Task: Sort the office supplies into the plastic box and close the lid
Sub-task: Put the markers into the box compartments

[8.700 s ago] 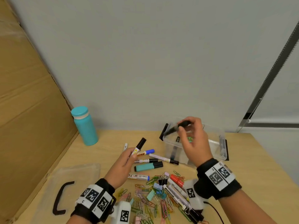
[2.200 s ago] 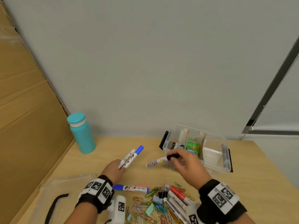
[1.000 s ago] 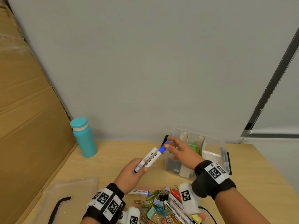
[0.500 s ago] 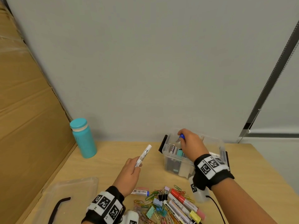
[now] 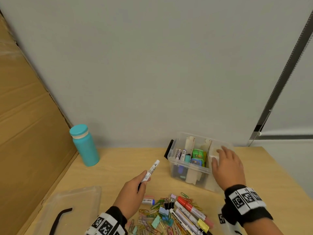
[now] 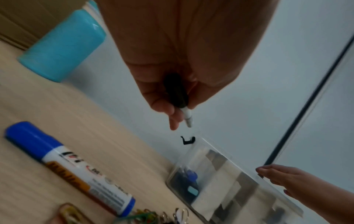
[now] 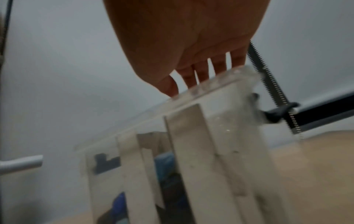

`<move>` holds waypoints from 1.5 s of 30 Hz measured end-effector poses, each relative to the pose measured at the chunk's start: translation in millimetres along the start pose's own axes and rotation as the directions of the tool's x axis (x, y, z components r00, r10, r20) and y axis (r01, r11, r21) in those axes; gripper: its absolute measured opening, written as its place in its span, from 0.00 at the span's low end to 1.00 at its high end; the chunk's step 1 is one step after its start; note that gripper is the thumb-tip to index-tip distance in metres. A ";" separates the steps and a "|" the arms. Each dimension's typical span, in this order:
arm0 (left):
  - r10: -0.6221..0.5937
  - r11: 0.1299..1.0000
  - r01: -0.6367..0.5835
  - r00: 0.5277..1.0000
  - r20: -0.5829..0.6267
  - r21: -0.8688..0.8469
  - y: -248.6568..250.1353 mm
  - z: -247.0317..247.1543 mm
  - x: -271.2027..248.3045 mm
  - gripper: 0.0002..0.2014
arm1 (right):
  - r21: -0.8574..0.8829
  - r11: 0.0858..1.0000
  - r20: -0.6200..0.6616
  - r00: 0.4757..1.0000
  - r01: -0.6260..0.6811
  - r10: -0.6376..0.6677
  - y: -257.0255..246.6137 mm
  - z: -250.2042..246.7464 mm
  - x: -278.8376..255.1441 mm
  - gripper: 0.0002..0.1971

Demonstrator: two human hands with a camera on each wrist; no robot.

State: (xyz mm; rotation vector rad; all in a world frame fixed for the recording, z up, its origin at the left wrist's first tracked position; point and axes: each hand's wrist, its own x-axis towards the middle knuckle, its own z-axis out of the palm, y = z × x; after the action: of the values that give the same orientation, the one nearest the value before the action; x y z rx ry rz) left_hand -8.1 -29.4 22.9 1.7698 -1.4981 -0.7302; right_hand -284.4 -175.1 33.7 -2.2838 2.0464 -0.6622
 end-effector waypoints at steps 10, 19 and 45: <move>0.170 0.789 -0.142 0.985 0.009 0.598 98.2 59.3 79.9 0.26 | 0.136 0.978 0.144 0.980 -0.158 0.138 17.4 10.0 -12.1 0.32; -0.124 0.623 -0.060 0.977 0.174 0.780 121.5 95.7 151.2 0.15 | 0.095 0.986 0.150 0.981 -0.136 0.121 19.0 10.5 -11.1 0.31; -0.296 0.599 0.065 0.944 0.146 0.798 -41.6 9.1 8.8 0.21 | 0.101 0.990 0.098 0.991 -0.100 0.090 22.9 18.3 -11.0 0.24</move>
State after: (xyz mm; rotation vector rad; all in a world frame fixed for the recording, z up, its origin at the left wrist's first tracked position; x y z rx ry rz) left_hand 11.0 -35.7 -15.7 2.6002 -2.0429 -0.4131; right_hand -301.1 -173.1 7.3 -2.1044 2.0120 -0.6297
